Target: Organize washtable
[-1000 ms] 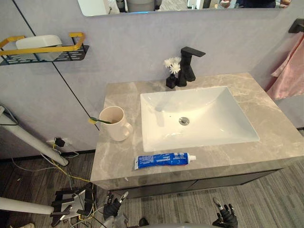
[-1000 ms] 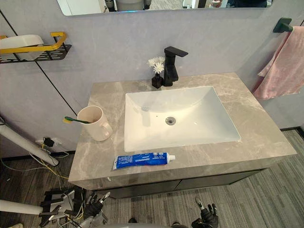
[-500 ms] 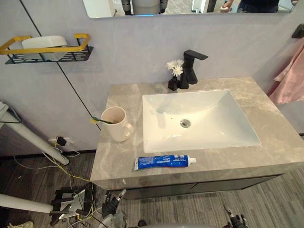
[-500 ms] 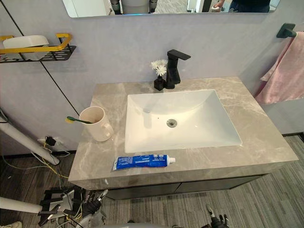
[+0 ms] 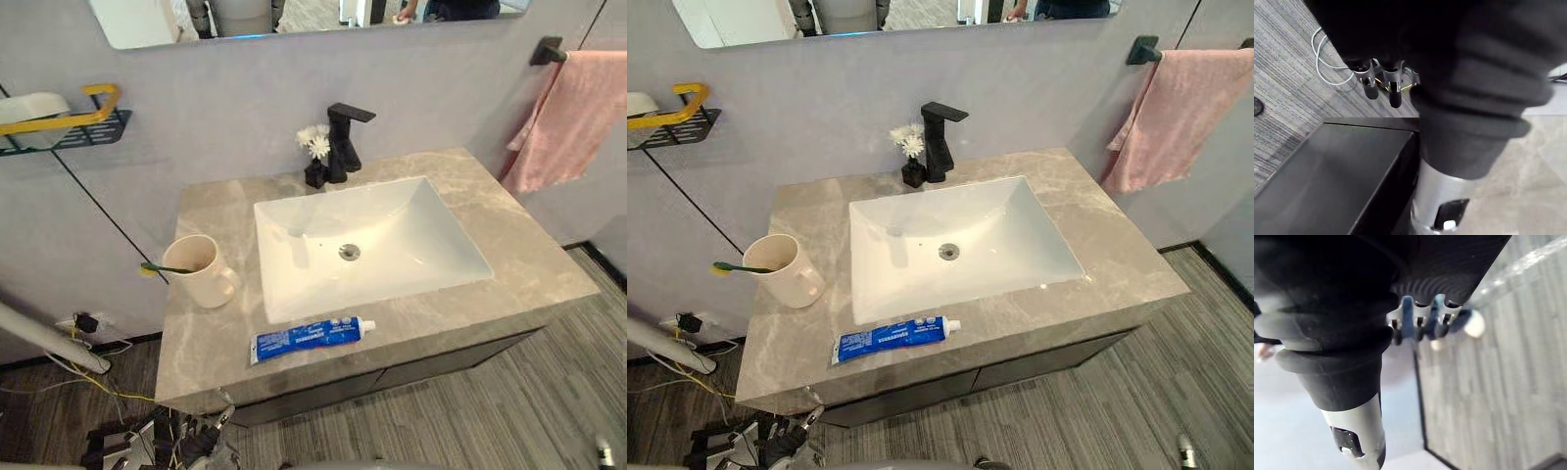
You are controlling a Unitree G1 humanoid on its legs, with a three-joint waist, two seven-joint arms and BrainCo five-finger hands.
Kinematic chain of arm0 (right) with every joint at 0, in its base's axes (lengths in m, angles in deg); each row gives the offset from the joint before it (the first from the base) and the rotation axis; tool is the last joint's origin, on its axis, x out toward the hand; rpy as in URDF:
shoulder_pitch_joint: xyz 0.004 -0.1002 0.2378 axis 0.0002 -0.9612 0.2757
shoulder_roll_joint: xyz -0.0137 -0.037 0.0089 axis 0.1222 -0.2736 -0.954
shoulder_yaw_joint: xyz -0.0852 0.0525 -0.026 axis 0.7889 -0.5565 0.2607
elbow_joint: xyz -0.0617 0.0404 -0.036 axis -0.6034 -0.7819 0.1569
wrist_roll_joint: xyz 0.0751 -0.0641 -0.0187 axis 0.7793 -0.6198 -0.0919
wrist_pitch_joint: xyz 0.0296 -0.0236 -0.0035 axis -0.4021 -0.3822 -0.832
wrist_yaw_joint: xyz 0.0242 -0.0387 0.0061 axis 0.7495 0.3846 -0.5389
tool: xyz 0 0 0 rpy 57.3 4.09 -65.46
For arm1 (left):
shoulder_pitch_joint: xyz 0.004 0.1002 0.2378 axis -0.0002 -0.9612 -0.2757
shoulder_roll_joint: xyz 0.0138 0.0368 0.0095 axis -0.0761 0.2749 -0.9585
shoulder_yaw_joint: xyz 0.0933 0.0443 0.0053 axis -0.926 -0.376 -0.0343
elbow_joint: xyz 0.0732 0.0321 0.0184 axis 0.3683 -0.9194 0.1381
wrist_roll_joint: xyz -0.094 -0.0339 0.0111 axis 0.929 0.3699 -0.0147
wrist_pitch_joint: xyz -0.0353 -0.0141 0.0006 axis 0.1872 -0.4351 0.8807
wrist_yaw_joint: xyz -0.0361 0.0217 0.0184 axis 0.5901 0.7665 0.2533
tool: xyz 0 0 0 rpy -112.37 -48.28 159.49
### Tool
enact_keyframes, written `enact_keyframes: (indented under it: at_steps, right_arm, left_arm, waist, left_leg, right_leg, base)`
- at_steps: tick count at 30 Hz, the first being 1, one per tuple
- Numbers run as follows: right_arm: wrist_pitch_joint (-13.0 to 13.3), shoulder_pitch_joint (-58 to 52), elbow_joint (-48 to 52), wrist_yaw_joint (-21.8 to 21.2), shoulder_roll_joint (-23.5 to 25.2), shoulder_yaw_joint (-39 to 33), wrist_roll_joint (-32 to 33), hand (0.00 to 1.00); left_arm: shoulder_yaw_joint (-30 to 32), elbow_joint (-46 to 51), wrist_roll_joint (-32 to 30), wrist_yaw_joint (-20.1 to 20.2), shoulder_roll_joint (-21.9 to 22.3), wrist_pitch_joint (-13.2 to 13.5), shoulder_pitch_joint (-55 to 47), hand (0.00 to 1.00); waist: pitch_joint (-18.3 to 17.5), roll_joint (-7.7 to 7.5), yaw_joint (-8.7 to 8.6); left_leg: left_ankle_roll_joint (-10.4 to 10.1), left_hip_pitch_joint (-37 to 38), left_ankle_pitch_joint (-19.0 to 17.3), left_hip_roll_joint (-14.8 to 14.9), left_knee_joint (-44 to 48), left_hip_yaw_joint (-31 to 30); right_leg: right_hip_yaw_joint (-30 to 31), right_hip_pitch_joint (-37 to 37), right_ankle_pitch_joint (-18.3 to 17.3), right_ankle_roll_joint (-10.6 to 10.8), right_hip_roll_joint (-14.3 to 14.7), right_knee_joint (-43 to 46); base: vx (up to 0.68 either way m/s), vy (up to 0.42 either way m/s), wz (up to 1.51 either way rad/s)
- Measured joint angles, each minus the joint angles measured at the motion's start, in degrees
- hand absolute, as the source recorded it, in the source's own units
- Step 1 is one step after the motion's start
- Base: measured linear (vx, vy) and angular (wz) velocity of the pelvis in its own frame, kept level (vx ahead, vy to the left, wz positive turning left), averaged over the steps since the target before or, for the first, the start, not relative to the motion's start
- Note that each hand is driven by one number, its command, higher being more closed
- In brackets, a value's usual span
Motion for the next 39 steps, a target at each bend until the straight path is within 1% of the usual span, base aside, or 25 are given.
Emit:
enact_keyframes:
  at_steps: [1,2,5,7,8,9,10,11,13,14,15,16,18,19,22,23,25,26,28,29,31,32,34,38,39]
  right_arm:
    - [0.35,0.37,4.07,0.10,-0.39,-1.25,-1.68,0.00]
    - [0.44,0.80,5.81,0.23,-0.72,-1.78,-2.58,0.00]
    - [0.66,3.72,10.82,1.14,-4.33,-2.60,-6.63,0.00]
    - [0.87,6.08,12.93,1.10,-7.91,-3.46,-8.76,0.00]
    - [1.00,6.40,13.21,1.04,-8.98,-3.47,-9.13,0.00]
    - [1.24,7.11,14.12,0.85,-11.24,-3.47,-9.12,0.00]
    - [1.72,7.78,14.61,0.02,-13.69,-3.47,-9.13,0.00]
    - [1.89,7.97,14.61,-0.38,-15.03,-3.43,-9.09,0.00]
    - [2.21,8.91,14.62,-2.21,-20.41,-2.91,-8.89,0.00]
    - [2.28,9.30,14.62,-3.06,-21.70,-2.77,-8.87,0.00]
    - [2.50,9.93,14.64,-4.39,-24.36,-1.71,-8.35,0.00]
    - [2.53,10.15,14.64,-5.09,-25.75,-0.82,-7.84,0.00]
    - [2.62,10.20,14.95,-8.61,-30.19,3.95,-5.42,0.00]
    - [2.62,10.20,15.24,-9.60,-31.00,5.40,-4.80,0.00]
    - [2.59,10.64,17.07,-15.58,-35.44,13.66,-1.07,0.00]
    - [2.58,10.87,17.08,-16.36,-36.31,15.13,-0.58,0.00]
    - [2.38,11.68,17.76,-20.68,-39.25,20.49,2.24,0.00]
    - [2.38,11.76,18.17,-21.54,-39.96,21.71,2.84,0.00]
    - [2.26,12.36,19.43,-24.86,-43.39,27.47,5.97,0.00]
    - [2.09,12.36,19.68,-25.99,-44.41,28.82,7.45,0.00]
    - [0.94,12.35,20.66,-29.78,-48.50,33.17,11.66,0.00]
    - [0.73,12.35,20.76,-30.62,-49.29,34.16,12.61,0.00]
    - [-0.33,12.33,20.86,-33.65,-52.03,38.06,16.30,0.00]
    - [-2.20,12.31,20.82,-36.58,-54.98,43.09,19.35,0.00]
    - [-2.29,12.31,20.81,-36.77,-55.32,43.72,19.77,0.00]
  left_arm:
    - [0.11,0.00,0.00,0.08,0.00,0.00,-0.01,0.00]
    - [0.20,0.00,0.00,0.11,0.00,0.00,-0.03,0.00]
    - [0.96,0.01,-0.01,0.36,0.02,0.00,-0.01,0.00]
    - [1.00,0.01,-0.04,0.57,0.02,0.00,0.02,0.00]
    - [1.00,0.01,-0.05,0.81,0.02,0.00,-0.02,0.00]
    - [1.01,0.00,-0.06,1.66,0.02,0.00,-0.26,0.00]
    - [1.01,-0.01,-0.05,1.97,0.02,0.00,-0.23,0.00]
    - [1.01,-0.03,-0.03,2.29,0.02,0.00,-0.24,0.00]
    - [1.04,-0.15,0.01,2.96,0.02,-0.01,-0.33,0.00]
    - [1.14,-0.25,0.01,2.97,0.02,-0.01,-0.37,0.00]
    - [1.21,-0.45,0.02,3.12,0.03,-0.01,-0.40,0.00]
    - [1.21,-0.66,0.04,3.32,0.02,-0.01,-0.40,0.00]
    - [1.21,-1.43,0.74,4.10,0.03,-0.03,-0.48,0.00]
    - [1.22,-1.42,1.07,4.11,0.03,-0.03,-0.51,0.00]
    - [1.23,-1.45,1.19,4.27,0.05,-0.03,-1.02,0.00]
    - [1.25,-1.54,1.20,4.31,0.05,-0.03,-1.17,0.00]
    - [1.28,-2.48,2.28,5.35,-0.03,-0.06,-1.48,0.00]
    - [1.27,-2.51,2.30,5.43,-0.03,-0.06,-1.62,0.00]
    - [1.27,-2.65,2.50,5.57,-0.27,-0.05,-2.31,0.00]
    - [1.26,-2.79,2.72,5.71,-0.36,-0.05,-2.44,0.00]
    - [1.16,-4.17,3.79,6.70,-0.60,-0.03,-2.53,0.00]
    - [1.16,-4.42,4.25,6.81,-0.66,0.00,-2.50,0.00]
    - [1.10,-5.91,4.70,7.91,-1.05,0.09,-2.42,0.00]
    - [0.56,-8.12,5.10,8.88,-1.76,0.27,-2.25,0.00]
    - [0.48,-8.28,5.17,9.03,-1.85,0.29,-2.26,0.00]
  waist:
    - [0.01,-0.09,-0.09]
    - [0.05,-0.17,-0.09]
    - [0.39,-0.86,-0.14]
    - [0.46,-1.32,-0.01]
    - [0.44,-1.41,0.02]
    - [0.49,-1.54,0.10]
    - [0.49,-1.65,0.05]
    - [0.48,-1.72,0.07]
    - [0.42,-1.92,0.18]
    - [0.40,-1.95,0.28]
    - [0.41,-1.97,0.32]
    - [0.41,-1.97,0.29]
    - [0.30,-2.09,0.44]
    - [0.29,-2.14,0.43]
    - [0.31,-2.21,0.55]
    - [0.31,-2.22,0.56]
    - [0.34,-2.36,0.61]
    - [0.36,-2.38,0.67]
    - [0.24,-2.60,0.84]
    - [0.21,-2.71,0.85]
    - [0.24,-3.42,0.95]
    - [0.21,-3.66,1.06]
    - [0.04,-4.04,1.20]
    - [0.02,-4.00,1.28]
    - [0.02,-4.01,1.35]
  left_leg:
    - [0.00,-0.08,0.00,0.04,0.00,0.00]
    - [0.00,-0.10,0.00,0.06,0.00,-0.01]
    - [-0.02,-0.13,-0.02,0.09,0.01,-0.08]
    - [0.01,-0.27,-0.10,0.04,0.00,-0.42]
    - [0.02,-0.36,-0.10,0.01,0.00,-0.60]
    - [0.03,-0.63,-0.10,-0.07,0.00,-1.22]
    - [0.05,-0.97,-0.09,-0.13,-0.01,-1.87]
    - [0.05,-1.10,-0.08,-0.16,-0.01,-2.17]
    - [0.07,-1.50,-0.07,-0.21,-0.01,-3.38]
    - [0.08,-1.54,-0.06,-0.21,-0.01,-3.51]
    - [0.08,-1.63,-0.06,-0.26,-0.01,-4.09]
    - [0.09,-1.65,-0.06,-0.31,-0.01,-4.54]
    - [0.10,-2.06,-0.06,-0.37,-0.01,-5.84]
    - [0.10,-2.19,-0.06,-0.38,-0.01,-6.22]
    - [0.37,-2.46,0.19,-0.51,0.00,-7.67]
    - [0.41,-2.45,0.22,-0.54,0.00,-7.93]
    - [0.49,-2.28,0.26,-0.72,0.01,-9.27]
    - [0.50,-2.31,0.26,-0.73,0.01,-9.53]
    - [0.51,-2.51,0.26,-0.81,0.02,-10.31]
    - [0.51,-2.57,0.25,-0.82,0.02,-10.56]
    - [0.52,-2.52,0.25,-0.83,0.02,-11.15]
    - [0.52,-2.53,0.25,-0.82,0.02,-11.23]
    - [0.54,-2.57,0.23,-0.89,0.02,-11.60]
    - [0.57,-2.76,0.22,-1.08,0.03,-12.27]
    - [0.57,-2.76,0.22,-1.08,0.03,-12.31]
  right_leg:
    - [0.04,0.02,0.00,0.00,0.04,0.00]
    - [0.05,0.09,0.01,0.01,0.06,0.00]
    - [0.09,0.11,0.02,0.01,0.11,0.00]
    - [-0.33,0.20,0.01,0.02,0.02,-0.03]
    - [-0.51,0.22,0.01,0.02,0.00,-0.05]
    - [-1.00,0.25,0.01,0.03,-0.09,-0.09]
    - [-1.32,0.24,0.01,0.03,-0.15,-0.13]
    - [-1.69,0.25,0.01,0.03,-0.18,-0.15]
    - [-3.20,0.51,0.01,0.04,-0.31,-0.16]
    - [-3.44,0.55,0.01,0.04,-0.33,-0.16]
    - [-4.02,0.76,0.01,0.04,-0.40,-0.16]
    - [-4.20,0.89,0.01,0.04,-0.43,-0.16]
    - [-5.37,1.42,-0.01,0.07,-0.50,-0.15]
    - [-5.85,1.44,-0.01,0.07,-0.52,-0.14]
    - [-7.39,1.59,-0.01,0.07,-0.71,-0.05]
    - [-7.58,1.72,-0.01,0.07,-0.75,-0.01]
    - [-9.07,2.55,-0.01,0.07,-0.91,0.08]
    - [-9.31,2.66,-0.01,0.07,-0.94,0.13]
    - [-10.24,2.81,-0.01,0.07,-1.01,0.21]
    - [-10.35,2.87,-0.01,0.07,-1.02,0.21]
    - [-10.58,3.15,-0.03,0.09,-1.01,0.20]
    - [-10.61,3.15,-0.04,0.10,-0.99,0.20]
    - [-10.87,3.25,-0.04,0.10,-1.02,0.21]
    - [-11.94,3.38,-0.05,0.08,-1.16,0.21]
    - [-11.96,3.39,-0.05,0.08,-1.16,0.21]
  base:
    - [0.04,-0.022,0.00]
    - [0.04,-0.021,-0.02]
    - [0.01,-0.013,0.01]
    - [0.01,-0.016,0.08]
    - [0.01,-0.010,0.15]
    - [0.01,-0.007,0.20]
    - [0.01,-0.009,0.21]
    - [0.01,-0.015,0.25]
    - [0.02,-0.014,0.27]
    - [0.03,-0.011,0.23]
    - [0.02,-0.010,0.17]
    - [0.02,-0.008,0.24]
    - [0.00,-0.010,0.26]
    - [0.02,-0.013,0.31]
    - [0.04,-0.010,0.27]
    - [0.02,-0.001,0.23]
    - [0.04,0.001,0.31]
    - [0.04,0.000,0.29]
    - [0.03,-0.004,0.20]
    - [0.03,-0.010,0.18]
    - [0.03,-0.011,0.13]
    - [0.02,-0.014,0.06]
    - [0.03,-0.016,0.06]
    - [0.01,-0.012,0.08]
    - [0.00,-0.010,0.03]
